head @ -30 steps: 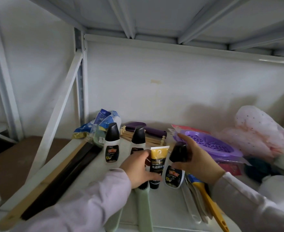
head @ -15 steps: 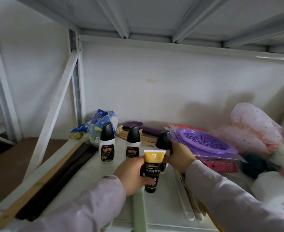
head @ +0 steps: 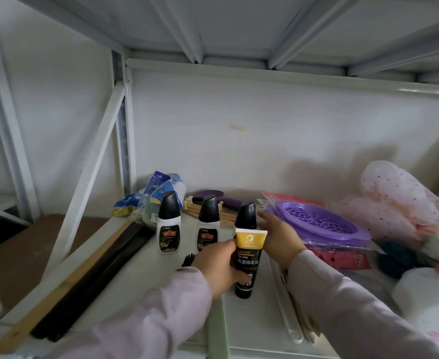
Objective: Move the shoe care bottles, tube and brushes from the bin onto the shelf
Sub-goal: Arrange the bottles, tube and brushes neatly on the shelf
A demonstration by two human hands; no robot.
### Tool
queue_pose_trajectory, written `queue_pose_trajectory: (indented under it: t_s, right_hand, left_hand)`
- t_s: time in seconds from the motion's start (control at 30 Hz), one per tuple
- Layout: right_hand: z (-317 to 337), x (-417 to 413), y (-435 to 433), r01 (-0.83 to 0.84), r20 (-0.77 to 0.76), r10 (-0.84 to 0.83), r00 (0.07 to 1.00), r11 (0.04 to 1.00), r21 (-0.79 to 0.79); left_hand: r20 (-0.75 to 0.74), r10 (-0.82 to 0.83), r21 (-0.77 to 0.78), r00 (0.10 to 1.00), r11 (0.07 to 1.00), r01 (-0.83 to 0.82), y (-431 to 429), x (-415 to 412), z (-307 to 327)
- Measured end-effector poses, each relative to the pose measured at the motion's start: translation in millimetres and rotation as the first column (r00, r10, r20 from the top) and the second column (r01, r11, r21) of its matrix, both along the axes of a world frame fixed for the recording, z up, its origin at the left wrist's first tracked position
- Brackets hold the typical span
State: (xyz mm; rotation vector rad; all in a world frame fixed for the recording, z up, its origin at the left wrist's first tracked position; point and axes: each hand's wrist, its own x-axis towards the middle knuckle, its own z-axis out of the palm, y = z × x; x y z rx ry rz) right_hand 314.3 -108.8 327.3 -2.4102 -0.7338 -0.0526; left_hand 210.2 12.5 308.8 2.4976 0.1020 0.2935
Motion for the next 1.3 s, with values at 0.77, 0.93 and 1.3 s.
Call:
queue_pose_trajectory:
  t_s: [0.77, 0.93, 1.3]
  right_hand:
    - [25, -53, -49, -0.094, -0.031, 0.103, 0.994, 0.97, 0.224]
    - [62, -29, -24, -0.077, 0.015, 0.076, 0.997, 0.944, 0.322]
    - [58, 9, 7, -0.158, -0.018, 0.157, 0.987, 0.987, -0.038]
  left_hand:
    - [0.501, 0.337, -0.292, 0.797, 0.933, -0.211, 87, -30, 16]
    - [0.398, 0.546, -0.362, 0.737, 0.832, -0.421, 146, -21, 0]
    - [-0.048, 0.316, -0.306, 0.948, 0.898, -0.315, 155, 16, -46]
